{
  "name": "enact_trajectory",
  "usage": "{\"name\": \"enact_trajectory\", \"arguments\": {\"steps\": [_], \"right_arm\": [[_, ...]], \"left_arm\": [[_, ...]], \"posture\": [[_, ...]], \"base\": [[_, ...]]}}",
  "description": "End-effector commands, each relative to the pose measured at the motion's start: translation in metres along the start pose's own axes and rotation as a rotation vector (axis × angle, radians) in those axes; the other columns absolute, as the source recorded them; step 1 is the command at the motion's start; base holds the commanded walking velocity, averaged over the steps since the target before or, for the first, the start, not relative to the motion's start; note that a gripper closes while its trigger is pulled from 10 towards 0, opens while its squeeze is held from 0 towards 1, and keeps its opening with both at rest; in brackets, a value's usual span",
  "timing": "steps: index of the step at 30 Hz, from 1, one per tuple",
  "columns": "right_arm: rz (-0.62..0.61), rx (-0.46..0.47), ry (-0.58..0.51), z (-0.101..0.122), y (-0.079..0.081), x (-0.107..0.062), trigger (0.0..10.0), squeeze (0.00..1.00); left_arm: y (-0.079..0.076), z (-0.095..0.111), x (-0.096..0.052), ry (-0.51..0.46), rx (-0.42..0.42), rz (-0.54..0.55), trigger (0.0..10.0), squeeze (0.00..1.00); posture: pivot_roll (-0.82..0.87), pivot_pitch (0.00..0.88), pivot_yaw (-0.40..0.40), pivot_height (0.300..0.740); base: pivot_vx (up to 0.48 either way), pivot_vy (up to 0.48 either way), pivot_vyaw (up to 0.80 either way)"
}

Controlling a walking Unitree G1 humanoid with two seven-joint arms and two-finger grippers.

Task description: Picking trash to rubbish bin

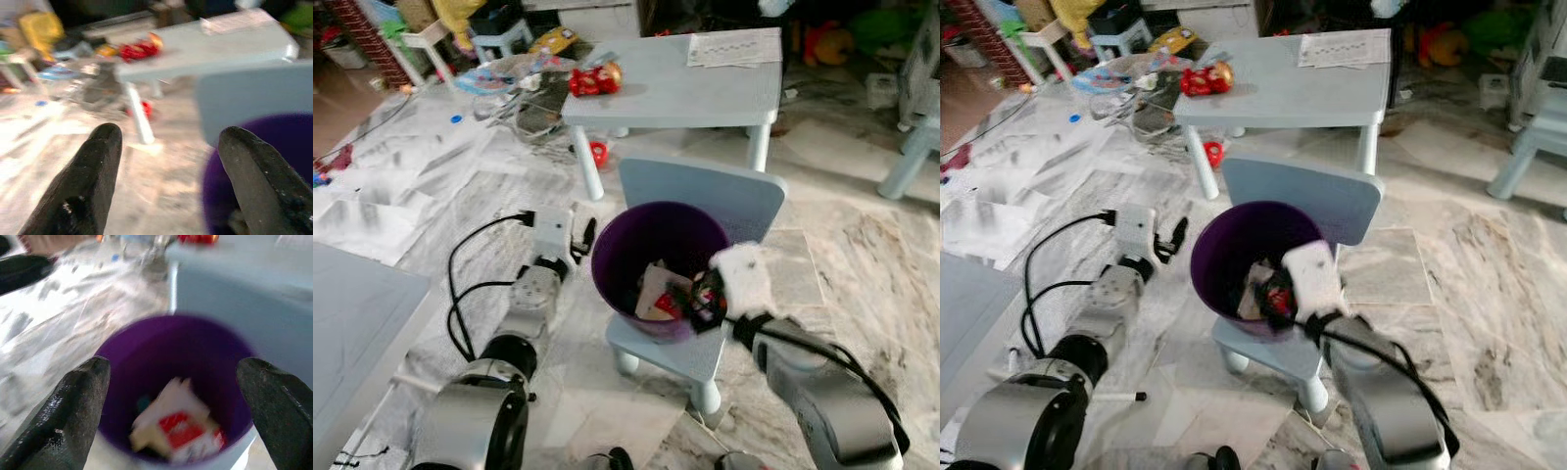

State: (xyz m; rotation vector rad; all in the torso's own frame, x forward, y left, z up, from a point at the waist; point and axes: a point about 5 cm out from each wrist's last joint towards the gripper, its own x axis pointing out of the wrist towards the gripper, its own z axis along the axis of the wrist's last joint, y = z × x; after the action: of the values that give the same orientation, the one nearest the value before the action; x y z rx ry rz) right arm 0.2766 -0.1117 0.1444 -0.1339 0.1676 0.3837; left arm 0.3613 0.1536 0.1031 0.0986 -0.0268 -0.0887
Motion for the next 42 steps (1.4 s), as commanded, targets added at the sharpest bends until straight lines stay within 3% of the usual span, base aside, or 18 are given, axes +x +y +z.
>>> {"name": "enact_trajectory", "arguments": {"steps": [1,5,8,11,15,16,17,32,42], "right_arm": [[-0.013,-0.044,-0.064,0.003,-0.003,0.010,10.0,0.95],[-0.011,-0.068,-0.103,0.005,-0.007,0.025,10.0,0.95],[0.012,-0.066,-0.141,0.010,-0.008,0.042,10.0,0.93],[0.019,-0.063,-0.173,0.017,-0.007,0.055,10.0,0.94],[0.036,-0.068,-0.208,0.020,-0.004,0.064,10.0,0.95],[0.043,-0.070,-0.219,0.021,-0.002,0.067,10.0,0.95],[0.049,-0.066,-0.230,0.022,0.000,0.069,10.0,0.96],[0.062,-0.072,-0.277,0.019,-0.005,0.073,10.0,0.96],[0.065,-0.066,-0.294,0.022,-0.006,0.076,10.0,0.96]], "left_arm": [[0.016,-0.001,-0.007,-0.041,-0.017,0.060,10.0,1.00],[0.029,-0.001,-0.018,-0.092,0.008,0.106,10.0,1.00],[0.048,-0.004,-0.037,-0.120,0.043,0.194,10.0,1.00],[0.063,-0.009,-0.056,-0.114,0.068,0.279,10.0,1.00],[0.070,-0.012,-0.068,-0.095,0.113,0.340,10.0,1.00],[0.072,-0.013,-0.071,-0.089,0.123,0.353,10.0,0.57],[0.073,-0.012,-0.073,-0.086,0.129,0.360,10.0,0.00],[0.046,0.002,-0.062,-0.067,0.079,0.318,10.0,0.00],[0.040,0.011,-0.057,-0.074,0.058,0.319,10.0,0.00]], "posture": [[-0.09,0.063,0.127,0.740],[-0.05,0.044,0.111,0.740],[-0.02,0.034,0.098,0.740],[0.00,0.027,0.090,0.740],[0.02,0.018,0.084,0.740],[0.03,0.012,0.082,0.740],[0.03,0.012,0.082,0.740],[0.00,0.001,0.085,0.740],[0.00,0.002,0.084,0.740]], "base": [[0.000,0.000,0.00],[0.000,0.000,0.00],[0.000,0.000,0.00],[0.000,0.000,0.00],[0.000,0.000,0.00],[0.000,0.000,0.00],[0.000,0.000,0.00],[0.000,0.000,0.80],[0.000,0.000,0.80]]}}
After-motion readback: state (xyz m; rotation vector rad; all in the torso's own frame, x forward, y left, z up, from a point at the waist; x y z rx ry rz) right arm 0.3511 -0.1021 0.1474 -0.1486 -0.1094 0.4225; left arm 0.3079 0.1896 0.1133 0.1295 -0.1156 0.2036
